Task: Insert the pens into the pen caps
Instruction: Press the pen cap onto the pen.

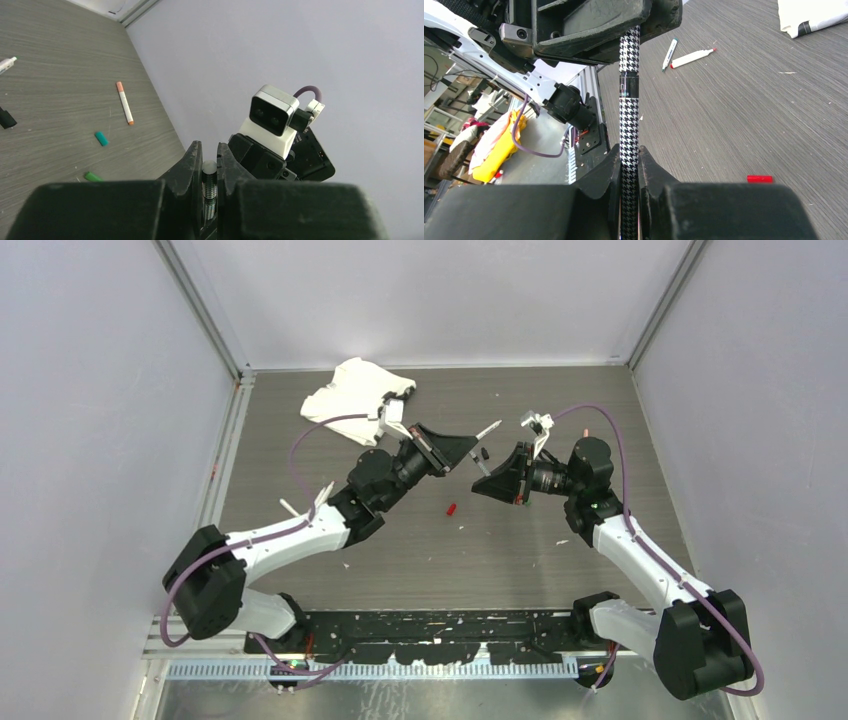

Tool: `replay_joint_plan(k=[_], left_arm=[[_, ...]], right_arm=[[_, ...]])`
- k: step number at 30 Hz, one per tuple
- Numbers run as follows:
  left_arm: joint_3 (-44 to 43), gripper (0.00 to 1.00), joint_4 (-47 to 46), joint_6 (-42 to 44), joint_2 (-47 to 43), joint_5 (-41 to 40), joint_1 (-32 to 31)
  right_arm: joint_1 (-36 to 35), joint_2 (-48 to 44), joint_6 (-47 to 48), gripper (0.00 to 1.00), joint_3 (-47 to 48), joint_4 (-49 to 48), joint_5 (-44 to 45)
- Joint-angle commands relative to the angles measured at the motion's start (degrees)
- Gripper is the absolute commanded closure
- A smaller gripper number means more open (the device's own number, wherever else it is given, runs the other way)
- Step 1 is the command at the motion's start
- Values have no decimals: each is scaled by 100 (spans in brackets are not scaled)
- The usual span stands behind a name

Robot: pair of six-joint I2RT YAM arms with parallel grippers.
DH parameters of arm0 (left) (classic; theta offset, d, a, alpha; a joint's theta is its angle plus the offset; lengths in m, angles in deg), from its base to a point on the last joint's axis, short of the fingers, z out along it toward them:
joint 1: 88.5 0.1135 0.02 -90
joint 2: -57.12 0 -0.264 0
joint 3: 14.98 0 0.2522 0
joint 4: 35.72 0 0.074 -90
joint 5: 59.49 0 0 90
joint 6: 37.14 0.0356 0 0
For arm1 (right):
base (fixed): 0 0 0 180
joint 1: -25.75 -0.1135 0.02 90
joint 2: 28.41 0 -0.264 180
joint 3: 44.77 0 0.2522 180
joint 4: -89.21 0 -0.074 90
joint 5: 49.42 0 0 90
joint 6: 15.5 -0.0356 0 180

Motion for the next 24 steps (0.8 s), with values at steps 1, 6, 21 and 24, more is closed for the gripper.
replay_joint_plan(k=[1, 6, 21, 24], left_arm=[[-113, 99, -332, -92, 76, 173, 12], [-40, 99, -392, -188, 145, 415, -1], [739, 99, -1108, -981, 763, 938, -1097], [859, 99, -1164, -1224, 805, 956, -1361]], right_arm=[[15, 4, 122, 99, 122, -112, -6], [18, 1, 220, 99, 161, 38, 42], [104, -45, 1081, 99, 585, 1251, 522], [106, -60, 1340, 99, 631, 1553, 727]])
